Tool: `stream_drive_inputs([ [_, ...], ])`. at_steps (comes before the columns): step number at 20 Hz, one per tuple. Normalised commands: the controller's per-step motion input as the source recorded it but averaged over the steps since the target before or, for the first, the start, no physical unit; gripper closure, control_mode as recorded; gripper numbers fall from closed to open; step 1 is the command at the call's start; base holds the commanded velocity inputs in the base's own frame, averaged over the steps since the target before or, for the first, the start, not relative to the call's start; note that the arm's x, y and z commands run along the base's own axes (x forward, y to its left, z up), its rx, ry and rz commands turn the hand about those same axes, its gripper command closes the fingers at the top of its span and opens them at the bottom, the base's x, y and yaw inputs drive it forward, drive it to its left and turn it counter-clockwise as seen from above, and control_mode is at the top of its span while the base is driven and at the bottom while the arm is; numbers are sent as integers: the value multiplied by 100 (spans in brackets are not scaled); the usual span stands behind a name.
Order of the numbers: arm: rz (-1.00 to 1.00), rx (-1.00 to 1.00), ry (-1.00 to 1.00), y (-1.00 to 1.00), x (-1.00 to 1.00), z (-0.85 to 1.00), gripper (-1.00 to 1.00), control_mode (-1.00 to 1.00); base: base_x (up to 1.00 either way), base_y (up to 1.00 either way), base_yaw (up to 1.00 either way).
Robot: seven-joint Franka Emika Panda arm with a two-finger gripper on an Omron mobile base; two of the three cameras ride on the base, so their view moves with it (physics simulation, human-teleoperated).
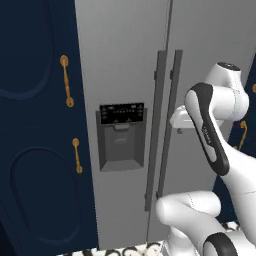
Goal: Grab a lemon wedge from the fridge and one ice cube from the ice bowl, and put them in the glass of lemonade.
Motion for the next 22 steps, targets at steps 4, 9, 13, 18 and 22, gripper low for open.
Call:
stream_drive_inputs([
  [4, 0, 0, 0, 0, 0, 0, -100, 100, -65, 0, 0],
  [9, 0, 0, 0, 0, 0, 0, -100, 100, -58, 0, 0],
  [13, 0, 0, 0, 0, 0, 0, -100, 100, -47, -3, 0],
  [18, 0, 0, 0, 0, 0, 0, -100, 100, -7, -31, -1],
  [22, 0, -5, 0, -5, -10, 44, -100, -100, 0, 0, 0],
])
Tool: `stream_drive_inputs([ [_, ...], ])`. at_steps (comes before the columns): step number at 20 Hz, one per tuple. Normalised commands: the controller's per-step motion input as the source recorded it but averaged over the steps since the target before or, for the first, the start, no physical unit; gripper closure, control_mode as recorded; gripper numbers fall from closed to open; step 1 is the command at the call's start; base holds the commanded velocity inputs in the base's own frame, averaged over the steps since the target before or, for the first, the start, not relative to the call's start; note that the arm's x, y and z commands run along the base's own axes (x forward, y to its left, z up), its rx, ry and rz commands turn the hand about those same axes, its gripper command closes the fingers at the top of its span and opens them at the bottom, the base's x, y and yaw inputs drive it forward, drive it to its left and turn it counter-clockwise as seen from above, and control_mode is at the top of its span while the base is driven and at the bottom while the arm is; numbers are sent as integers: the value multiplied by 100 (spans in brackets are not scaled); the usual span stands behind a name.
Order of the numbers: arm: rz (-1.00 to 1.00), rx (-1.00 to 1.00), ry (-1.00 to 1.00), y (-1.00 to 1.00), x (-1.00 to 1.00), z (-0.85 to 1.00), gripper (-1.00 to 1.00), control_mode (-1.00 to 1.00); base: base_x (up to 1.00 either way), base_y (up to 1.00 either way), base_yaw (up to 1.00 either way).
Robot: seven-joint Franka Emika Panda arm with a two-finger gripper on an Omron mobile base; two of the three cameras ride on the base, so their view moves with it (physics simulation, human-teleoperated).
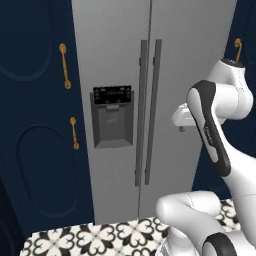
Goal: Grab a lemon wedge from the fridge and one ice cube from the ice bowl, and put them in the glass of lemonade.
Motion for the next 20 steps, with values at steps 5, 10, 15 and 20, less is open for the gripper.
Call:
stream_drive_inputs([
  [5, -5, -13, -3, 0, -22, 97, -100, -100, 0, 0, 0],
  [10, -3, 0, 9, -1, 17, 20, -100, -100, 0, 0, 0],
  [15, -5, 0, -6, 13, 67, 0, -100, -100, 0, 0, 0],
  [20, -16, 2, -12, 10, 58, 0, -100, -100, 0, 0, 0],
])
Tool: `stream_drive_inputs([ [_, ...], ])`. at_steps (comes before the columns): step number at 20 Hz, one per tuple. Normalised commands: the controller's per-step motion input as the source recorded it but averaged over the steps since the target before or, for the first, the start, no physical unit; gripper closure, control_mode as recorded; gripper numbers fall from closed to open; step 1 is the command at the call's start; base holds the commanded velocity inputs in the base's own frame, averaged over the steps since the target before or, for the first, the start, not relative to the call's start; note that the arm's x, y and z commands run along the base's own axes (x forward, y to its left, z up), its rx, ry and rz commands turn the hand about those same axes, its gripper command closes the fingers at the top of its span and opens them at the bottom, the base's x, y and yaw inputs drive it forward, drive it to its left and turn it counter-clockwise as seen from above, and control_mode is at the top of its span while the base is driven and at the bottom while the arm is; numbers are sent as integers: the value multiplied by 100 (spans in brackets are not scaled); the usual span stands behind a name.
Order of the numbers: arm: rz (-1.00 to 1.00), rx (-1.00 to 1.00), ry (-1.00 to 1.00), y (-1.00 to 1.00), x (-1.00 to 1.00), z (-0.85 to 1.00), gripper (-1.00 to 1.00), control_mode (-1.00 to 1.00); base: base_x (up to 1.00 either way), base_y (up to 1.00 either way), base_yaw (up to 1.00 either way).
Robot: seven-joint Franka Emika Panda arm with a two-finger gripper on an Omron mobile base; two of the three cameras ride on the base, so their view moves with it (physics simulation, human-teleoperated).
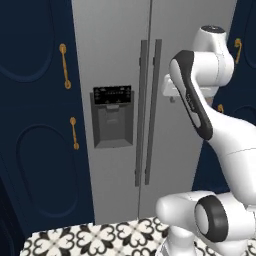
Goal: Grab a lemon wedge from the fridge and one ice cube from the ice bowl, and put them in the glass of lemonade.
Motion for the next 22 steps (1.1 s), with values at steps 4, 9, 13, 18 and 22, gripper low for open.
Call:
stream_drive_inputs([
  [4, -33, 10, -6, 0, 46, 0, -100, -100, 0, 0, 0],
  [9, 0, 0, -9, -1, 21, -3, -100, -100, 0, 0, 0],
  [13, 6, -6, 6, 19, -1, -3, -100, -100, 0, 0, 0],
  [18, 3, -2, 3, 0, 59, 6, -100, -100, 0, 0, 0],
  [22, 3, 0, -2, -31, 97, -4, -100, -100, 0, 0, 0],
])
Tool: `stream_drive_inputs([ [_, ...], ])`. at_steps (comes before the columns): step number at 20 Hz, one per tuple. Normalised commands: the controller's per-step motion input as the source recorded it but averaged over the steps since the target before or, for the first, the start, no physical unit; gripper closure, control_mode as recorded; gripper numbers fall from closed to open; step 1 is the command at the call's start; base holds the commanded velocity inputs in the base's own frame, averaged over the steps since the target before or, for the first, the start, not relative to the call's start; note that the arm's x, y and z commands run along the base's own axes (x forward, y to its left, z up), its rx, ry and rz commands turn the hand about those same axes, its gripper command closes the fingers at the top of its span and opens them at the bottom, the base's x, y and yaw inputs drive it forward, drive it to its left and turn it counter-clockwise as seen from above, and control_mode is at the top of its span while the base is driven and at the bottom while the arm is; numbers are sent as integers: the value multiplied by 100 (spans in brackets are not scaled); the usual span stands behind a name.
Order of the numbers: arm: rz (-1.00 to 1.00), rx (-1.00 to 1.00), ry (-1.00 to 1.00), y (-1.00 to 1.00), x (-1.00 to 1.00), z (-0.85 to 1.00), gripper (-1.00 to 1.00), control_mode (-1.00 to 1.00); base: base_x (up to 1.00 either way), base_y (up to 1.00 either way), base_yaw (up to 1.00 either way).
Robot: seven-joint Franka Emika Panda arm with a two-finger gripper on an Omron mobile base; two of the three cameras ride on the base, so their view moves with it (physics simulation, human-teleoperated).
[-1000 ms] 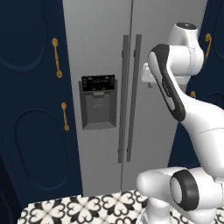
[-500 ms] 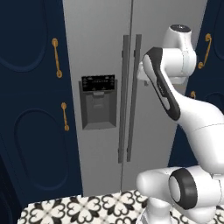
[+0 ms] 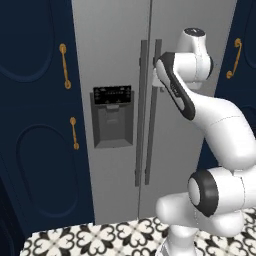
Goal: Grab a lemon wedge from the fridge and one ice cube from the ice bowl, and put them in the glass of lemonade.
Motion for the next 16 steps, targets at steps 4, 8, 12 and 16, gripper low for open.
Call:
stream_drive_inputs([
  [4, 2, 0, -23, -23, 66, -41, -100, -100, 0, 0, 0],
  [8, 7, 0, -17, -3, 94, -34, -100, -100, 0, 0, 0],
  [12, 9, 0, -14, 0, 76, -39, -100, -100, 0, 0, 0],
  [16, 3, -10, -1, 0, 44, -5, -100, -100, 0, 0, 0],
])
